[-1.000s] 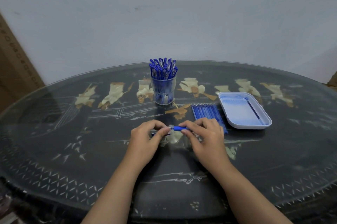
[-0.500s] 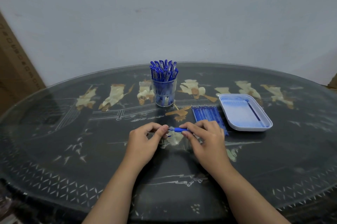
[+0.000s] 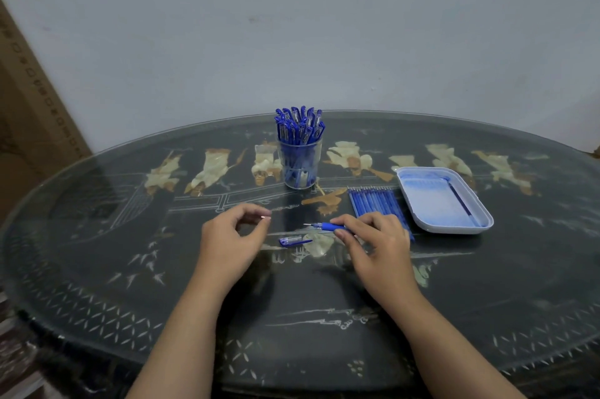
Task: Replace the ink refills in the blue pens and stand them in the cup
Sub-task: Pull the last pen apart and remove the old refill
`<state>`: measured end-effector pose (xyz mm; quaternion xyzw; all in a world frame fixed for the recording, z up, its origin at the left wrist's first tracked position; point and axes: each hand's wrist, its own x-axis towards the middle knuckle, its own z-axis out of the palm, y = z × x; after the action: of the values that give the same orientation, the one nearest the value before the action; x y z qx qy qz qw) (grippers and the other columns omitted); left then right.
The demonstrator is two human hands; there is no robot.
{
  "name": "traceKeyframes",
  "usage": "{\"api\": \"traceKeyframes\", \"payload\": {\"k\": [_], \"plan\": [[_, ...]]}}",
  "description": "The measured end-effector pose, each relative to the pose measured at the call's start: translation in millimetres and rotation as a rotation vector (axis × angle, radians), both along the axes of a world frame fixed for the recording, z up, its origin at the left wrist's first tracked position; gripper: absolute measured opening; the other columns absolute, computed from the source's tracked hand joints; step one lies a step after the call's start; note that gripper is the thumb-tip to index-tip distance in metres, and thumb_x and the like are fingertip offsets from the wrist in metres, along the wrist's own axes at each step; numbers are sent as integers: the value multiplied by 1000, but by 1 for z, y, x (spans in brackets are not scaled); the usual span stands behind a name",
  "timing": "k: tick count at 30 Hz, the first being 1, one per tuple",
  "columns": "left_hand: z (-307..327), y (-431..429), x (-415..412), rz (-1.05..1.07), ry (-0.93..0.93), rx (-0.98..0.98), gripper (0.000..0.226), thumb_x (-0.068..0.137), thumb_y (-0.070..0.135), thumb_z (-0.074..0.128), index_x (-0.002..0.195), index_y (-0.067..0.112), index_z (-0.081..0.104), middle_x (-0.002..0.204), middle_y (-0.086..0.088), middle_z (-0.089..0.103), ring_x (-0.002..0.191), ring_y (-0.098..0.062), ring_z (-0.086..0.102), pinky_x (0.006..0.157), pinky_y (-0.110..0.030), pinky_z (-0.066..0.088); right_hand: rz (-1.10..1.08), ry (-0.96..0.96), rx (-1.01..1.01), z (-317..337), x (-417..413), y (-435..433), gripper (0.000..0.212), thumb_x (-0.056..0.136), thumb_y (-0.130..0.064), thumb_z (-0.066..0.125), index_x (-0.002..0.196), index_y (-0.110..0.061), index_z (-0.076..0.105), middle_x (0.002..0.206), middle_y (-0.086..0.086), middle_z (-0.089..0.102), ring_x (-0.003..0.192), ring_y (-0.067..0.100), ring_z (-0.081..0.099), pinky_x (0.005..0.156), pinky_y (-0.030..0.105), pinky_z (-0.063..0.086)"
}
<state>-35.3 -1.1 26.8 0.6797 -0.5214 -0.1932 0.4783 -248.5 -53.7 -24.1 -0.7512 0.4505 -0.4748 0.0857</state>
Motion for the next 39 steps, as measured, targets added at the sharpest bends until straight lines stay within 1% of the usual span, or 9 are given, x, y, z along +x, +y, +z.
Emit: {"api": "traceKeyframes", "payload": {"k": [2,5,12,19,26,30,32,35,39], "plan": [[8,3,17,-3,-353,189,20,82,20,69,72,37,65,77,17,67,86,-5,63,88,-28,46,-2,7,2,1,1,1,20,89,-45,57,105,-43,69,78,-19,46,80,6,43,82,39,40],[12,5,20,-39,-475,388,23,80,22,66,67,40,59,75,19,64,88,-7,61,97,-34,43,-4,20,0,1,1,1,18,88,-40,61,104,-42,70,77,-19,47,79,6,43,82,40,40],[-6,-3,6,-104,-318,279,31,76,19,69,64,46,62,76,17,64,85,-5,62,94,-40,47,-87,22,49,5,3,6,24,89,-49,53,109,-50,66,81,-21,50,82,5,47,83,36,28],[-14,-5,10,-129,-258,217,43,75,21,75,68,62,64,79,19,67,85,-3,64,94,-43,48,-137,43,56,18,2,13,18,86,-48,60,101,-46,70,81,-34,59,89,5,56,107,55,17],[-16,-5,15,-153,-198,197,32,75,18,80,77,49,70,80,25,68,83,5,65,95,-37,50,-118,-106,119,50,5,19,18,84,-37,71,92,-53,67,84,-26,66,93,4,57,93,45,32],[-11,-2,15,-87,-238,111,38,79,25,78,87,56,58,98,21,65,97,-5,62,101,-47,44,-25,-288,193,73,4,25,12,77,-47,67,78,-58,65,81,-18,65,84,6,59,88,51,46],[-2,0,11,-38,-267,4,35,82,28,74,94,55,56,103,21,63,100,-5,59,102,-46,42,31,-391,271,82,1,28,17,79,-32,73,79,-49,70,79,-15,67,77,8,59,82,44,52],[25,8,-8,-106,-86,-107,25,81,21,76,96,40,67,96,15,69,94,1,62,89,-20,48,128,-534,419,95,-3,33,15,81,-18,76,84,-32,75,77,-8,73,72,7,63,66,23,53],[46,18,-37,-449,274,74,36,64,28,82,97,21,72,92,0,74,87,-17,70,80,-26,57,196,-640,527,101,-2,38,11,80,-15,77,89,-19,74,77,-5,75,75,6,70,64,12,49]]}}
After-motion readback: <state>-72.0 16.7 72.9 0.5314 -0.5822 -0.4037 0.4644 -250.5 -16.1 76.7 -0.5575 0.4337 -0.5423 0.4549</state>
